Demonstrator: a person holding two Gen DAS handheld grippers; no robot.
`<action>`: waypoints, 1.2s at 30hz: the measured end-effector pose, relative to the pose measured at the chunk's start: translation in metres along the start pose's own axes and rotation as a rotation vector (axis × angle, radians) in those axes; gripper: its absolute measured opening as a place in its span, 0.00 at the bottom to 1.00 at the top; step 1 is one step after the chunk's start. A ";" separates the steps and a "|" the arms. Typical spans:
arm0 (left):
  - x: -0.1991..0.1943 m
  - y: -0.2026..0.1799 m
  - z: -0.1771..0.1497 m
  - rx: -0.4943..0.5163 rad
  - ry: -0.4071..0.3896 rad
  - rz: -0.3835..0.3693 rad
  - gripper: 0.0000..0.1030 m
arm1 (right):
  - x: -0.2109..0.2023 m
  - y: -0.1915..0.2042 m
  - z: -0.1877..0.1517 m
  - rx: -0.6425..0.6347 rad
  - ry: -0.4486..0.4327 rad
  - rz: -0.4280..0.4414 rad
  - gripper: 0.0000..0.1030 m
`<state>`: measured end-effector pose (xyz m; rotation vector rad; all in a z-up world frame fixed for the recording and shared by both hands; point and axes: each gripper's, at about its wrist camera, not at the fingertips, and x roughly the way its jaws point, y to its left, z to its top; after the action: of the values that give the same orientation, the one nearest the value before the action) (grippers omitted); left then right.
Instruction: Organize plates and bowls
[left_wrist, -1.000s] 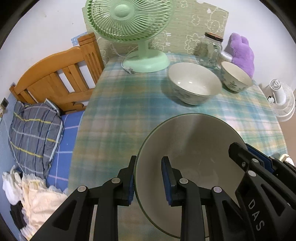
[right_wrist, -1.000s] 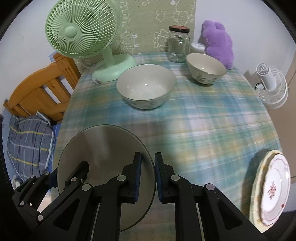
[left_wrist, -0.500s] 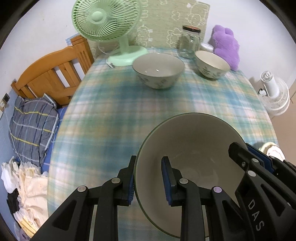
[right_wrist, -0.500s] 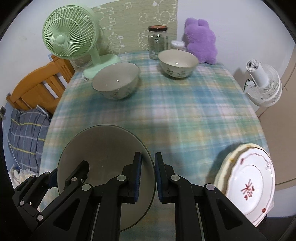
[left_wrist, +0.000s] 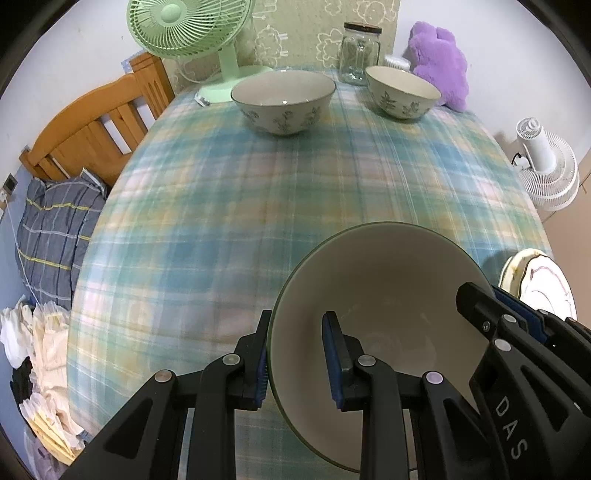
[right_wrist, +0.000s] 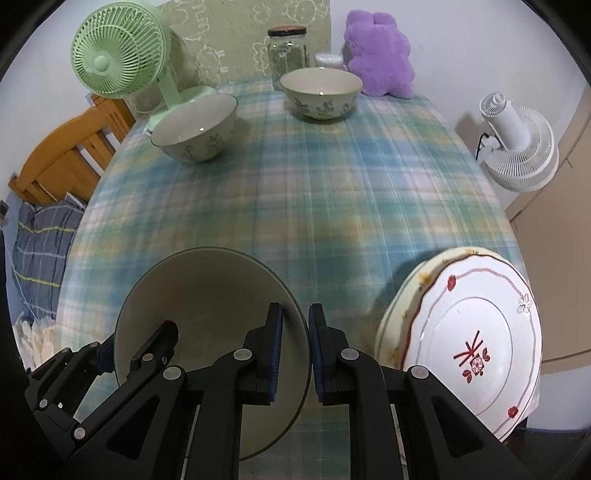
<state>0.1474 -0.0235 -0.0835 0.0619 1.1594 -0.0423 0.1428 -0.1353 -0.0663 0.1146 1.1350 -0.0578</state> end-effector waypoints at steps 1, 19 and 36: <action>0.001 -0.002 -0.001 -0.001 0.003 0.000 0.23 | 0.001 -0.002 -0.001 -0.001 0.003 0.000 0.17; 0.009 -0.013 -0.007 0.000 0.016 0.006 0.27 | 0.015 -0.014 -0.005 -0.015 0.026 0.009 0.17; -0.019 -0.007 -0.004 -0.011 -0.041 -0.038 0.71 | -0.009 -0.009 -0.004 -0.067 -0.030 0.047 0.61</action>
<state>0.1352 -0.0303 -0.0676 0.0289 1.1198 -0.0701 0.1343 -0.1438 -0.0600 0.0809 1.1027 0.0203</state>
